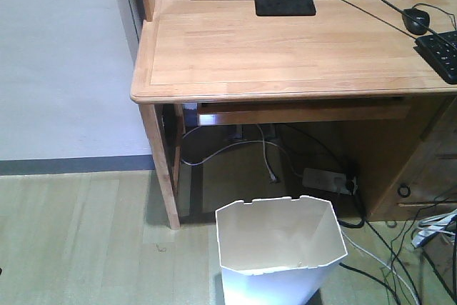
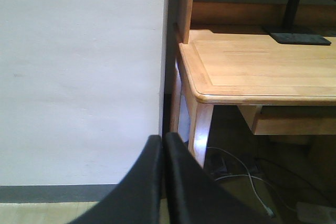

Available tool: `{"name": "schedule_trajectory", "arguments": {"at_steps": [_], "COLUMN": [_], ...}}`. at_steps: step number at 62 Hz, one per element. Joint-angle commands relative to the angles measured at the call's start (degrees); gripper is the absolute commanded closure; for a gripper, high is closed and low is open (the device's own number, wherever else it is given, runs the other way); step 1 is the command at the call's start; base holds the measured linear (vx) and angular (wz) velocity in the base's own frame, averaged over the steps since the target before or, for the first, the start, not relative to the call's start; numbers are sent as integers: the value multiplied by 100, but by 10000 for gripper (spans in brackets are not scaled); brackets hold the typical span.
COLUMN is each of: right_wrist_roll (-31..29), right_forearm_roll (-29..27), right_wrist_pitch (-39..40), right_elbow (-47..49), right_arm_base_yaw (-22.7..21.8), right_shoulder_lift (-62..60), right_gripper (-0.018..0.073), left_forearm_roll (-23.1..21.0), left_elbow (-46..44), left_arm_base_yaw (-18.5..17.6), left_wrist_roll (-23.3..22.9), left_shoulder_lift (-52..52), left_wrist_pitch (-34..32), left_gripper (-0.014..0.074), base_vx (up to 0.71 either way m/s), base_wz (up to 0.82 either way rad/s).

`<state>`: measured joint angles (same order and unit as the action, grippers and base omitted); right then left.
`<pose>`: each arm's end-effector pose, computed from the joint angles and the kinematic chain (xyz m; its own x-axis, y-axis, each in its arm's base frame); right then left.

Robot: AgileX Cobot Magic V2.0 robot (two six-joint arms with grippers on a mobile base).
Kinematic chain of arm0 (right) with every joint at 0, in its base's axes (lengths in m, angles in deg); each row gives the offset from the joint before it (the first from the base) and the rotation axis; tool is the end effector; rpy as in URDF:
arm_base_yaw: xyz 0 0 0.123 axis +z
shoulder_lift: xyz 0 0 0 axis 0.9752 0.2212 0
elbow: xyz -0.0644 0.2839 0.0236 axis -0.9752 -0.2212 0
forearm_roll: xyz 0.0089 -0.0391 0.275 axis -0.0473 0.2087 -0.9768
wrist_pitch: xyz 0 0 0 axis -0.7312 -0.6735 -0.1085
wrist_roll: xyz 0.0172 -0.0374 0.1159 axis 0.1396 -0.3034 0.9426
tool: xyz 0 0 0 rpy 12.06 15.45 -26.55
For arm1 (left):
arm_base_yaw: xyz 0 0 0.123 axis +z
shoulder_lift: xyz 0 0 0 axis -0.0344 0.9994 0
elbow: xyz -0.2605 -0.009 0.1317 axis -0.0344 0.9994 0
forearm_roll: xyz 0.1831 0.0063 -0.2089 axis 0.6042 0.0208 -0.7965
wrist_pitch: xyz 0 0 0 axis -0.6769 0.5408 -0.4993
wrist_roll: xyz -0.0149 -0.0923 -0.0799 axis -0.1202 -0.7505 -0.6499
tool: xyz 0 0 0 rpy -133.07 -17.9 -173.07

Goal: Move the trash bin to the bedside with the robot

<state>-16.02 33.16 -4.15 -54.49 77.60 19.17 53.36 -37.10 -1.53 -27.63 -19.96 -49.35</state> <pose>0.1297 -0.0004 0.2626 -0.1390 -0.0101 -0.9902 0.0018 0.9999 -0.0105 0.1057 -0.0005 0.1745 -0.1895 -0.0850 -0.9782 -0.0131 0.9964 -0.0840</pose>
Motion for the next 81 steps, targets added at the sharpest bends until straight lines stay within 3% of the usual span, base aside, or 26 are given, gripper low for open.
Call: {"name": "schedule_trajectory", "arguments": {"at_steps": [1, 42, 56, 74, 81], "right_wrist_roll": [-36, -33, -33, -33, -33], "right_forearm_roll": [39, 48, 48, 48, 42], "right_wrist_pitch": [260, 360, 360, 360, 355], "right_elbow": [347, 348, 348, 348, 348], "right_arm_base_yaw": [-25, -25, -25, -25, -25], "right_shoulder_lift": [360, 817, 817, 817, 817], "right_gripper": [569, 535, 381, 52, 5], "left_forearm_roll": [-24, -24, -24, -24, -24], "left_elbow": [67, 67, 67, 67, 67], "left_arm_base_yaw": [2, 2, 2, 2, 2], "left_wrist_roll": [-35, -35, -35, -35, -35], "left_shoulder_lift": [-78, -78, -78, -78, -78], "left_wrist_pitch": [-395, -395, -395, -395, -395], "left_gripper": [602, 602, 602, 602, 602], "base_vx": [0, 0, 0, 0, 0], "base_wz": [0, 0, 0, 0, 0]}}
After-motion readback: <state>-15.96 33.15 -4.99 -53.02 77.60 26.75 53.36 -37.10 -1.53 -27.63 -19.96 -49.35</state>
